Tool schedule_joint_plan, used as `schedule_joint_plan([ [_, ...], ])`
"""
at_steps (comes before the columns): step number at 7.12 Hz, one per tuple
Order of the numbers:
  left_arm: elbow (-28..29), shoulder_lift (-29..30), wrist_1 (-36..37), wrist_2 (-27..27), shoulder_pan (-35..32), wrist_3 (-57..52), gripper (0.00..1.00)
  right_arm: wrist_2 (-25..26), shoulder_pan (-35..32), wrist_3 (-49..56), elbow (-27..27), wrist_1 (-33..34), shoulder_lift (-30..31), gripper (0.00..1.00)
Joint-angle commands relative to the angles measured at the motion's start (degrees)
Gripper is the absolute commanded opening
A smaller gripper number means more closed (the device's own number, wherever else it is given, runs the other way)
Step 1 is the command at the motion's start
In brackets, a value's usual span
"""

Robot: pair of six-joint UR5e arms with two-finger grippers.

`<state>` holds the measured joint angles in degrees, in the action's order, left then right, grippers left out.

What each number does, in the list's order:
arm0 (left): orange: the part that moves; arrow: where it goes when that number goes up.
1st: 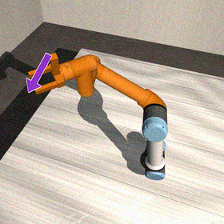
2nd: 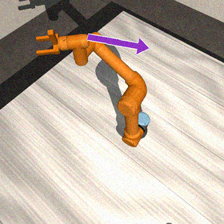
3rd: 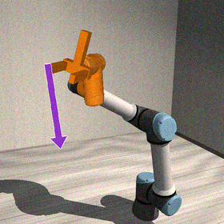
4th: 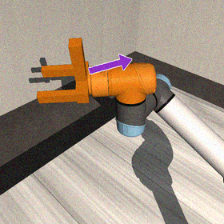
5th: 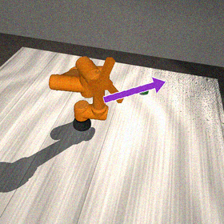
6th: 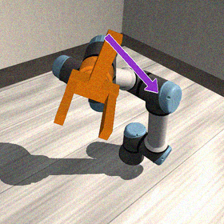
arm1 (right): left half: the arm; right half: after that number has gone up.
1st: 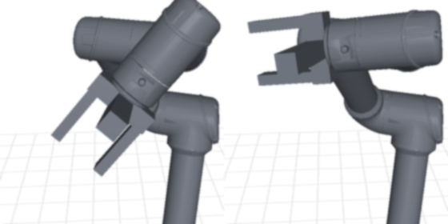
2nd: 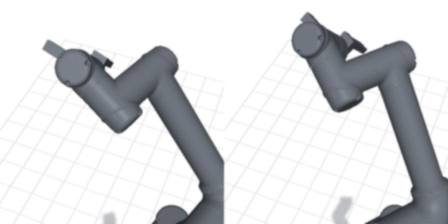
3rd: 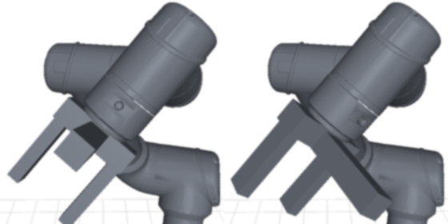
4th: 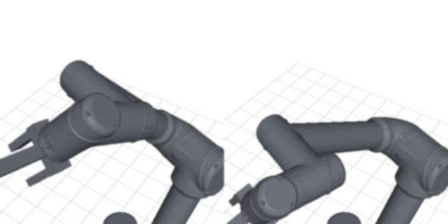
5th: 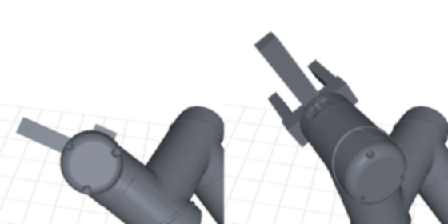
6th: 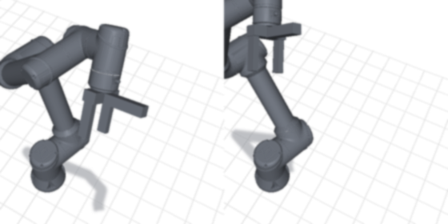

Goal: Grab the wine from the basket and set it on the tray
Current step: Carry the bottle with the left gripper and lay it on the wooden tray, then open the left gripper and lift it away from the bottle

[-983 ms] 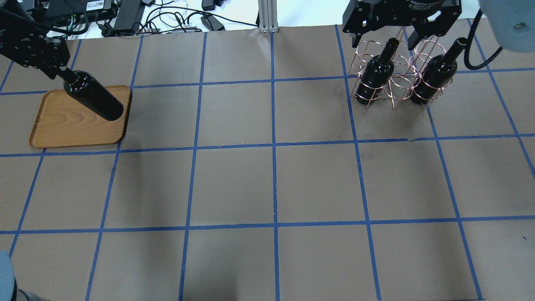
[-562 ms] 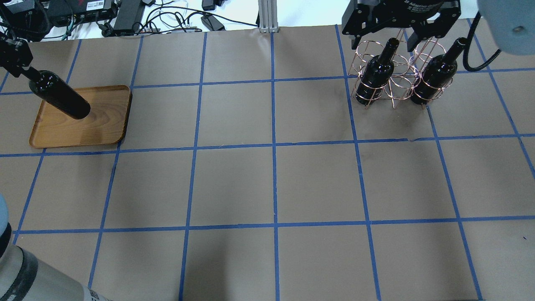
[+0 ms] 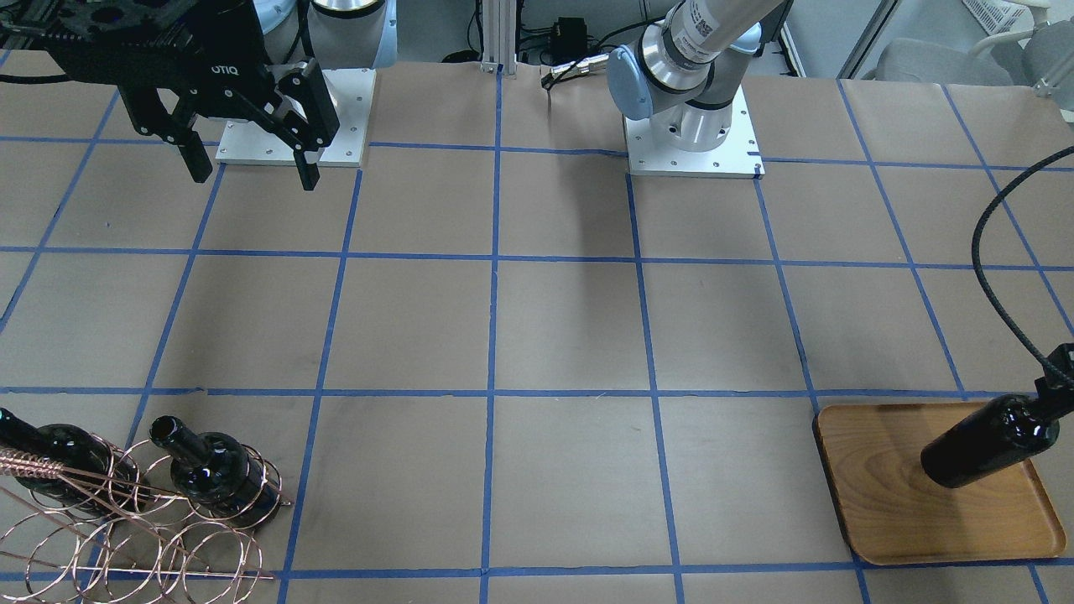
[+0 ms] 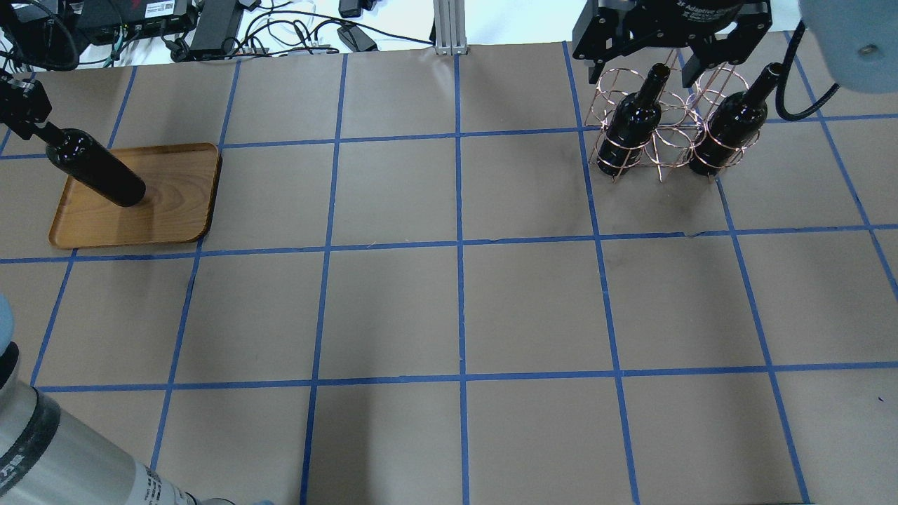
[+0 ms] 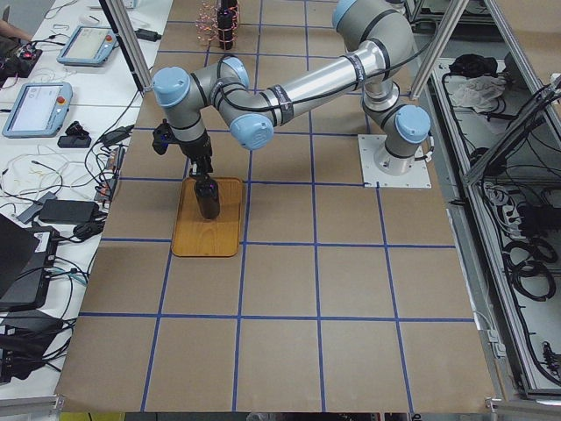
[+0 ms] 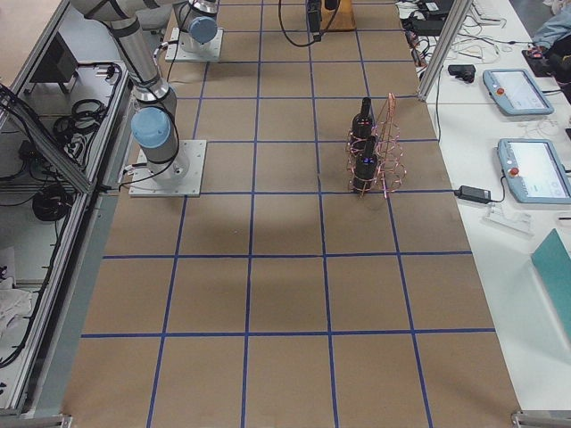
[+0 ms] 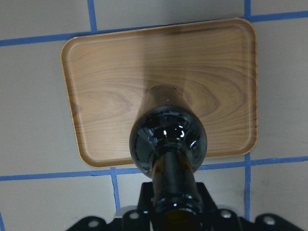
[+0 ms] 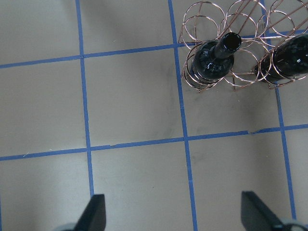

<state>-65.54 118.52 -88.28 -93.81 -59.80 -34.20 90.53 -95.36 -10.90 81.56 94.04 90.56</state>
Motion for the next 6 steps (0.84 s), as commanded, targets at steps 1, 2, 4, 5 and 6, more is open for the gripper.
schedule_joint_plan([
  [1, 0.0, 1.2, 0.5, 0.1, 0.0, -0.1, 0.0, 0.0, 0.0, 0.0, 0.1, 0.0, 0.2, 1.0],
  [2, -0.1, 1.7, 2.7, 0.5, 0.0, -0.1, 0.0, 0.0, 0.0, 0.0, 0.2, -0.1, 0.2, 1.0],
  [4, -0.3, 1.5, 2.6, 0.4, 0.0, -0.1, 0.79, 0.1, 0.0, 0.0, 0.2, -0.1, 0.2, 1.0],
  [5, -0.5, -0.2, 1.5, 0.6, -0.2, 0.0, 1.0, 0.1, 0.0, 0.0, 0.2, -0.2, 0.2, 1.0],
  [6, -0.6, -2.6, -2.6, 1.9, -1.1, 0.9, 1.0, 0.1, 0.0, 0.0, 0.2, -0.4, 0.2, 1.0],
])
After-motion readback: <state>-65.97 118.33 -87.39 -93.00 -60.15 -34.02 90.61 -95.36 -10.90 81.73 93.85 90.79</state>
